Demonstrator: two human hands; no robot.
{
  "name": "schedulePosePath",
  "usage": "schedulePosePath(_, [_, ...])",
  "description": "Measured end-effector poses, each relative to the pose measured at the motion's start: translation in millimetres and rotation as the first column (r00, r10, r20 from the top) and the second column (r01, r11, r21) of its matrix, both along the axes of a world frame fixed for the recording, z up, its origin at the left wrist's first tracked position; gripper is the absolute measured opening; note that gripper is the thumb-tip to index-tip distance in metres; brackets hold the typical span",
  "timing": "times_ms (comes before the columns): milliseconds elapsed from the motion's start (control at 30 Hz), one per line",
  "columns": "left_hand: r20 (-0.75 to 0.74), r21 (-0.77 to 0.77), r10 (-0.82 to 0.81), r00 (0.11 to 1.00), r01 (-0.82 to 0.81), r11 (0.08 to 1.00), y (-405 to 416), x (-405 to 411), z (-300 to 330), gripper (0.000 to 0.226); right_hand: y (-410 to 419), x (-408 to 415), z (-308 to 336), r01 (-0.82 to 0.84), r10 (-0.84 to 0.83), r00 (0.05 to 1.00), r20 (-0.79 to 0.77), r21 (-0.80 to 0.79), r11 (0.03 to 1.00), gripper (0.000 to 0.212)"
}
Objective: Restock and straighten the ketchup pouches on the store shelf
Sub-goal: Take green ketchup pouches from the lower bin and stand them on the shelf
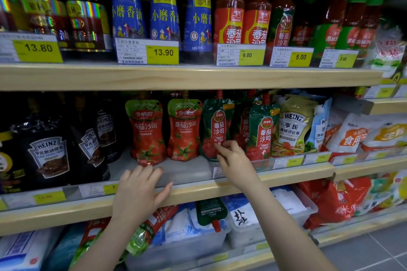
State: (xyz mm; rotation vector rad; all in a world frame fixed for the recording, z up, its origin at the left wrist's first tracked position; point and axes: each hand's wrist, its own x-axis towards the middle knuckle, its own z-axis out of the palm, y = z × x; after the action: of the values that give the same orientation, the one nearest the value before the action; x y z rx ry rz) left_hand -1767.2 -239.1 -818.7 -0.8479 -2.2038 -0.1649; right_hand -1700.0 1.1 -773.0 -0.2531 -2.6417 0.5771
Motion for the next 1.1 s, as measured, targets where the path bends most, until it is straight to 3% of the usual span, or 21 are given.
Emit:
schedulePosePath(500, [0.002, 0.0, 0.0, 1.0, 0.0, 1.0, -0.3, 0.3, 0.2, 0.04, 1.3, -4.8, 1.4, -0.005, 0.003, 0.999, 0.051, 0.047, 0.999, 0.037])
schedulePosePath(800, [-0.002, -0.002, -0.004, 1.0, 0.004, 1.0, 0.0, 0.2, -0.2, 0.04, -2.6, -20.5, 5.8, -0.029, -0.007, 0.961, 0.275, 0.127, 0.991, 0.046])
schedulePosePath(1000, [-0.027, 0.004, -0.01, 1.0, 0.01, 1.0, -0.2, -2.5, -2.9, 0.038, -2.2, -22.8, 5.8, -0.022, -0.013, 0.956, 0.292, 0.114, 0.993, 0.047])
schedulePosePath(1100, [-0.02, 0.003, -0.007, 1.0, 0.008, 1.0, -0.5, -1.7, -2.9, 0.038, -2.3, -6.8, 3.8, -0.068, 0.041, 0.982, 0.187, 0.138, 0.988, 0.043])
